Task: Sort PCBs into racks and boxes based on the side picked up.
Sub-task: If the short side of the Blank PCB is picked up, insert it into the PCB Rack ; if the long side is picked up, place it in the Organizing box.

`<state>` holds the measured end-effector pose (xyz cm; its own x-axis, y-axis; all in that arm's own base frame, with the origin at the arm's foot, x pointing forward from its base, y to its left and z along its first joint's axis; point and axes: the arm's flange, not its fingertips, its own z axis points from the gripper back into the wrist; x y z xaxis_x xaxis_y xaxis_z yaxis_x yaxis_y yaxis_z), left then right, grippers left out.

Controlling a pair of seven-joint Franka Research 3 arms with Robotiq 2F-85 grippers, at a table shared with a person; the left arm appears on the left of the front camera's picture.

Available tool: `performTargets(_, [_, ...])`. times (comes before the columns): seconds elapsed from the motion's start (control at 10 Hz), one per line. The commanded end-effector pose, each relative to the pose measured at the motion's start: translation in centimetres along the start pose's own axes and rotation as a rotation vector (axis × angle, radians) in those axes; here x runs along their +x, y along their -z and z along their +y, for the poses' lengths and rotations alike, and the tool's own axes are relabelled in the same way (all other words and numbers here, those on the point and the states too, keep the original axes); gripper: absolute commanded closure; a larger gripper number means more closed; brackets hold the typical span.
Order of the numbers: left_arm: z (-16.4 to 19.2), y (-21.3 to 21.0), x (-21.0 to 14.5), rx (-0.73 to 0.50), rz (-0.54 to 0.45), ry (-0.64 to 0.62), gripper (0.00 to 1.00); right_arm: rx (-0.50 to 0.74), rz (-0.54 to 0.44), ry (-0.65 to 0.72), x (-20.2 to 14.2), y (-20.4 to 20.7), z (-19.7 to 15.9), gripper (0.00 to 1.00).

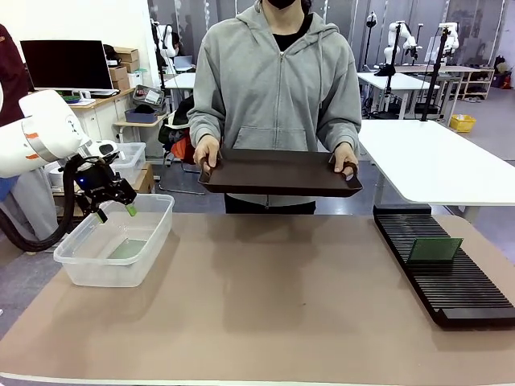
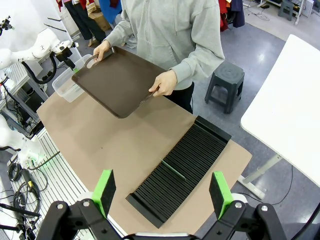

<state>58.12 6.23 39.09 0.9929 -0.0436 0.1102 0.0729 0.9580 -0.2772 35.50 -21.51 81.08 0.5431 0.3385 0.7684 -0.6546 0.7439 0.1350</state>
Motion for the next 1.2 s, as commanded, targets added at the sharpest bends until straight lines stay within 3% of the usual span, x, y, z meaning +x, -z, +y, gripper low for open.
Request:
performTargets(0.0, [0.08, -0.07, 0.02, 0.009, -0.007, 0.002, 0.0, 0.013, -0.006, 0.002, -0.06, -0.01, 0.17, 0.0])
performTargets(1.1, [-0.01, -0.07, 0.05, 0.0, -0.001, 0.0, 0.0, 0.013, -0.006, 0.002, -0.06, -0.01, 0.17, 0.0])
